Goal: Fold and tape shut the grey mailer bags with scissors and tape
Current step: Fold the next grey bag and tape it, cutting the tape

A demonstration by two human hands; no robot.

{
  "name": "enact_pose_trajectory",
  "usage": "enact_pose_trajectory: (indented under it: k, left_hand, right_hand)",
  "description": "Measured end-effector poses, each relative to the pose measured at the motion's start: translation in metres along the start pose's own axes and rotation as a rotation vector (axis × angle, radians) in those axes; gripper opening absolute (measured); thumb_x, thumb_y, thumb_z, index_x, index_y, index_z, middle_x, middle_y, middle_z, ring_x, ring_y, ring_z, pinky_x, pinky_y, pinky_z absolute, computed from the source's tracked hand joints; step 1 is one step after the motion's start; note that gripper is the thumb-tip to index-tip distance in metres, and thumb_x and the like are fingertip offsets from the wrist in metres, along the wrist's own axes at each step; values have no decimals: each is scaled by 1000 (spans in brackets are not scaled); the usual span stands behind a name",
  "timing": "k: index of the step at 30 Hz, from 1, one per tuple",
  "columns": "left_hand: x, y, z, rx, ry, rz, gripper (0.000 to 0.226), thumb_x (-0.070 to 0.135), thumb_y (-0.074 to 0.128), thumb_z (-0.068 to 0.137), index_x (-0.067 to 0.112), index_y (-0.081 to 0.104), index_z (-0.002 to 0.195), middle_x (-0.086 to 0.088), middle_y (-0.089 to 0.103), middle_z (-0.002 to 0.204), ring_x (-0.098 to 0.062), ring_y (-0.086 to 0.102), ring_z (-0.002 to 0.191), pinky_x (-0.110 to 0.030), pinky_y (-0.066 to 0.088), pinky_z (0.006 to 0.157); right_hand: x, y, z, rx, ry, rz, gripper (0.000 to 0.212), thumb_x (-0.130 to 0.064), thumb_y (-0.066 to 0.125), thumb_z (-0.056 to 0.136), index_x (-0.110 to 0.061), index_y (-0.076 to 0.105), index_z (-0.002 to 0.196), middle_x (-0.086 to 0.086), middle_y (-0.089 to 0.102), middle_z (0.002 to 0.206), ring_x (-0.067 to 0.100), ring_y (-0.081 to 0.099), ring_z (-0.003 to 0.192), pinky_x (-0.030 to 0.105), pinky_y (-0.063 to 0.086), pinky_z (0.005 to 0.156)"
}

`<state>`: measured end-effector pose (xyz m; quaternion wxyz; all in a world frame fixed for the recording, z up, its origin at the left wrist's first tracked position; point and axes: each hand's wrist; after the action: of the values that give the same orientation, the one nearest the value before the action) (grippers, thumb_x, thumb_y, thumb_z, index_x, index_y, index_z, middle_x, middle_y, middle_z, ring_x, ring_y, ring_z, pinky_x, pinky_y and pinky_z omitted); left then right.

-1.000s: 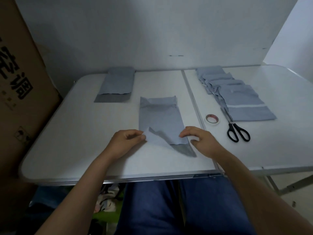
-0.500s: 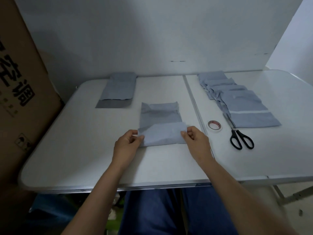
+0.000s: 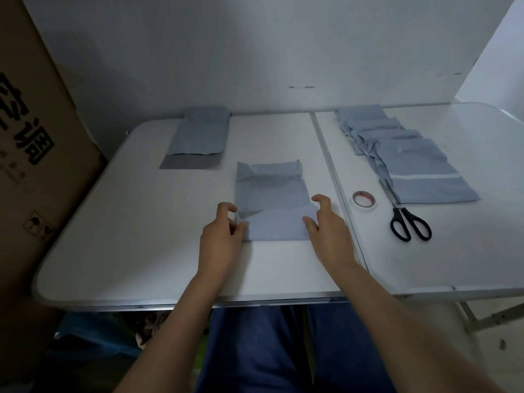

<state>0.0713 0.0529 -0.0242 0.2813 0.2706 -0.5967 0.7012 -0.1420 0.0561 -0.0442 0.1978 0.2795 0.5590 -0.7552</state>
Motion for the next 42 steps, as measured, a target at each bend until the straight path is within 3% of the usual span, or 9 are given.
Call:
enact_pose_trajectory:
  k: [9,12,14,21,27,30,35,39,42]
  left_hand:
    - [-8,3,-4,32,6,81,27,22,58,94,22,45,117,7,58,76,-6,53,70,-20,39,63]
    - [-10,4,-6,69,9,96,22,27,59,94,26,43,108,9,58,74,-11,55,72,-32,43,82]
    - [-11,6,-6,94,6,109,21,28,59,93,28,40,101,9,58,74,-14,55,72,-36,40,87]
    - [-17,7,-7,122,100,162,10,6,57,89,15,54,88,0,52,92,-19,52,79,-39,39,82]
    - [-25,14,-1,69,403,327,30,-7,56,73,15,67,89,0,60,91,-24,51,85,-30,28,71]
    - [-26,13,-2,35,460,343,31,8,43,78,16,69,94,0,64,96,-21,49,88,-30,30,72]
    - [-35,13,0,2,409,360,37,4,53,80,15,68,112,-2,66,118,-24,62,105,-33,36,89]
    - [-44,8,3,-77,355,409,43,11,47,88,15,59,130,-3,55,138,-20,52,126,-39,33,104]
    - [-42,6,3,-101,322,442,45,20,41,93,18,54,136,0,49,144,-19,44,134,-41,27,109]
  right_hand:
    - [-3,-2,-5,-15,-51,-93,40,-21,49,99,-15,39,138,4,58,106,13,50,75,25,34,58]
    - [-3,-2,-5,-17,-44,-104,40,-23,49,100,-15,39,138,6,59,108,11,48,76,24,34,60]
    - [-3,-1,-5,-13,-45,-108,40,-23,48,100,-15,39,138,6,58,112,10,48,78,24,35,61]
    - [-1,2,-7,-3,-57,-154,39,-24,48,100,-15,41,137,5,57,116,18,57,85,27,38,61]
    - [0,3,-6,-9,-73,-172,37,-24,47,101,-14,43,136,6,57,119,18,59,87,27,41,61]
    - [0,4,-5,-6,-78,-210,35,-25,48,100,-14,46,134,6,57,116,18,59,82,27,42,58]
    - [1,6,-5,32,-126,-270,29,-21,51,99,-12,54,127,7,59,109,17,58,72,24,34,52]
    - [3,7,-5,31,-139,-296,23,-16,51,98,-14,59,120,5,56,103,15,54,68,25,35,48]
    - [1,3,-5,-3,-101,-306,31,-11,50,95,-18,57,125,3,49,103,16,52,76,29,44,55]
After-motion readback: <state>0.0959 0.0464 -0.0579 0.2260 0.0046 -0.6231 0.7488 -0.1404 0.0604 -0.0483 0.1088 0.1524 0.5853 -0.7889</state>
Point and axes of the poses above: each hand's wrist, its own z-axis towards the middle knuckle, its own y-axis out of the palm, x = y × z
